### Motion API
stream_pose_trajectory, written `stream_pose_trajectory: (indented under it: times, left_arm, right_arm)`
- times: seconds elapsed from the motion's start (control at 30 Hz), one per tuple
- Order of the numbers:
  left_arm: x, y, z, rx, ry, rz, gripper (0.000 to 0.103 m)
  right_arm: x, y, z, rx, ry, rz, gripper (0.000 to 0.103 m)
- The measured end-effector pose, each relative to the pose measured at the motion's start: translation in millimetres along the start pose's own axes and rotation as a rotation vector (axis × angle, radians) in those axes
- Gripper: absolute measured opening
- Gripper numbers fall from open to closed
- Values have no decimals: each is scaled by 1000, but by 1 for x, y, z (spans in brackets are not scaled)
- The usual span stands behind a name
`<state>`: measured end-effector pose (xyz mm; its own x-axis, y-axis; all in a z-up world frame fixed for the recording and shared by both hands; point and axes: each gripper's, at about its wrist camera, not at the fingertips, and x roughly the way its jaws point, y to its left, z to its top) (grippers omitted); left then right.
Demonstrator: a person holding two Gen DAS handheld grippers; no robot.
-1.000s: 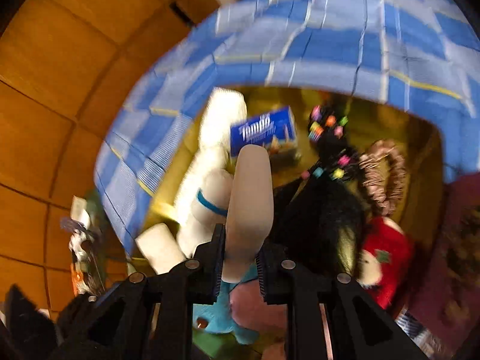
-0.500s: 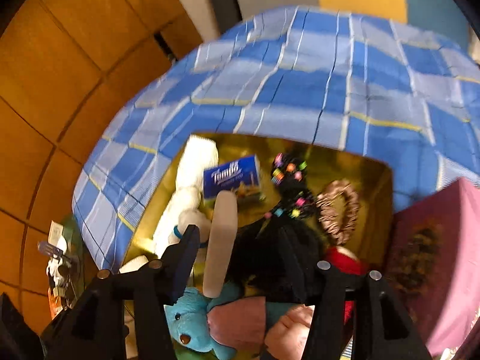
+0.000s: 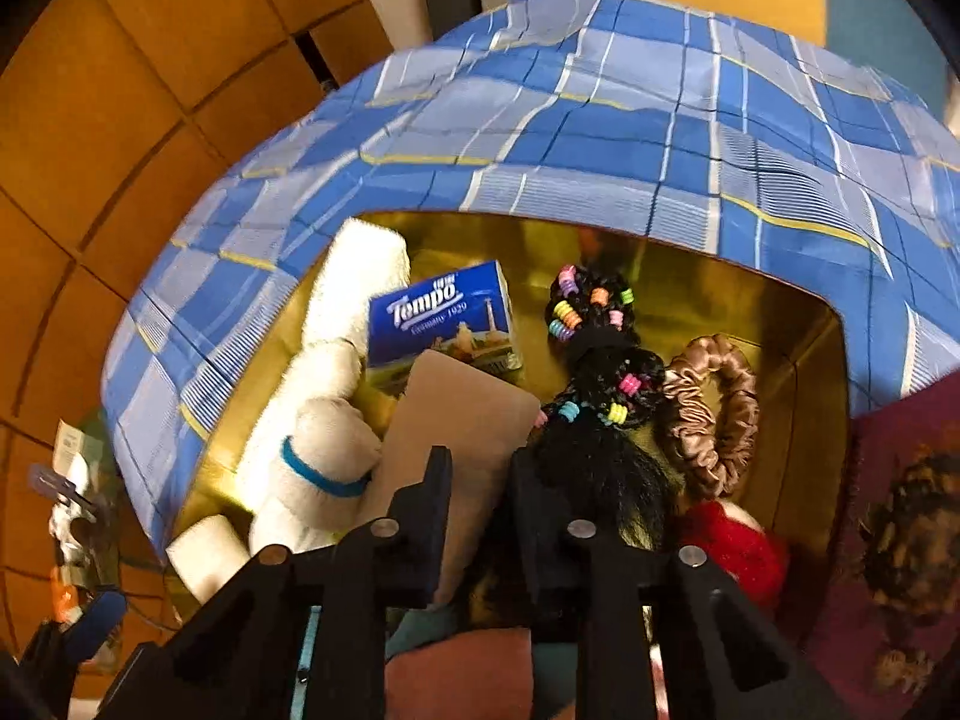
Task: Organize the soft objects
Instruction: 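Open the left tool to release the towel roll and withdraw both tools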
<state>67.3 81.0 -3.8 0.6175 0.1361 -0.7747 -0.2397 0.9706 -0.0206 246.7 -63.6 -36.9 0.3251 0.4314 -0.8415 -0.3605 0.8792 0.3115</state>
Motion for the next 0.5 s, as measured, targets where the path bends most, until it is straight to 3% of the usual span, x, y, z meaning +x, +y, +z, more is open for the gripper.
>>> stream_pose_trajectory:
  times: [0.2, 0.4, 0.5]
  left_arm:
    - [0, -3, 1, 3, 35, -32, 47]
    - [-8, -4, 1, 3, 37, -28, 47]
    - [-14, -1, 1, -13, 30, -14, 47]
  right_arm:
    - [-50, 9, -29, -10, -117, 5, 56]
    - [-88, 25, -67, -50, -211, -93, 85]
    - [-103, 29, -82, -26, -234, -123, 89]
